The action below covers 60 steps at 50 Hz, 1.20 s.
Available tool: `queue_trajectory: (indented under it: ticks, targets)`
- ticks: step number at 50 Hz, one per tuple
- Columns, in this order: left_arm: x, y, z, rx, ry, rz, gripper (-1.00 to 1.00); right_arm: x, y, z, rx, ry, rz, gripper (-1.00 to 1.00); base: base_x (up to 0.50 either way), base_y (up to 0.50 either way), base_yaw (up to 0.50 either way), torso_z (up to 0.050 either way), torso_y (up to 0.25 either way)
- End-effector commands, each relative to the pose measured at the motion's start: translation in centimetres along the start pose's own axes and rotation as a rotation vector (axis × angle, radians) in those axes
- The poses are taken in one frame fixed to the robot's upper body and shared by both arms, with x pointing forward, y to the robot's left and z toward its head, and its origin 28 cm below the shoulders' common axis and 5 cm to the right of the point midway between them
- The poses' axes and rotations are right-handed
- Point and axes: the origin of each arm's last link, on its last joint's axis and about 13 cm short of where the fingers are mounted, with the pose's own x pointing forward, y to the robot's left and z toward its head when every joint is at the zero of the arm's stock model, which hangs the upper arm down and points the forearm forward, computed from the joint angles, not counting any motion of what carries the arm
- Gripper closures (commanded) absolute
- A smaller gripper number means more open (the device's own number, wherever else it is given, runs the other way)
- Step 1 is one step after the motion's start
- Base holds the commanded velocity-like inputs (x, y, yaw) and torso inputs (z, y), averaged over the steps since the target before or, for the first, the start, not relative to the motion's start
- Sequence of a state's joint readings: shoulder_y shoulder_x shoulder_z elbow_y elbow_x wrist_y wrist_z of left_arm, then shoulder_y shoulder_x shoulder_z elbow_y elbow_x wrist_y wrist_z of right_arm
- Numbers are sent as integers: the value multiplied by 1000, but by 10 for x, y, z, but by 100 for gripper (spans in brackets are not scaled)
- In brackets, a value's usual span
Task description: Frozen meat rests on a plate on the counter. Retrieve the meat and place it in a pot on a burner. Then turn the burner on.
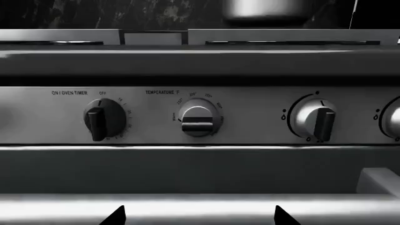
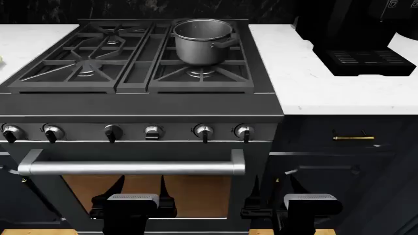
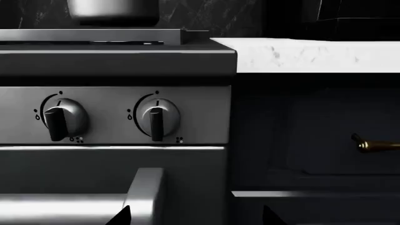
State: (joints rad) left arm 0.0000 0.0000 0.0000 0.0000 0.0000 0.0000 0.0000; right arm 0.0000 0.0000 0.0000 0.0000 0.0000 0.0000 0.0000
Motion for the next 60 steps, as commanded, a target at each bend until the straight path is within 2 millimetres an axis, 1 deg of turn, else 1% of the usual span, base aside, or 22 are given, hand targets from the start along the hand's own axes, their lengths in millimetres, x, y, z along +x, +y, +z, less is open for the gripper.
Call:
queue_trajectory:
  ticks: [1,7,14,25,60]
  targets:
    - [0,0,0,-6,-1,-3,-100,0,0,0,12,1,-2,-100,0,0,0,0,0]
    - [1,0,0,-27,-18,-3,-100,1,3,-1,49,-12,46,-100,0,30,0,0,0]
    - [4,1,-1,-40,-25,17,-100,3,2,-1,53,-7,39,-100,0,500,0,0,0]
    - [4,1,-1,-50,-19,20,-100,1,3,3,58,-18,42,-100,0,500,0,0,0]
    - [2,2,-1,-45,-23,15,-100,1,4,3,36,-46,69,-100,0,500,0,0,0]
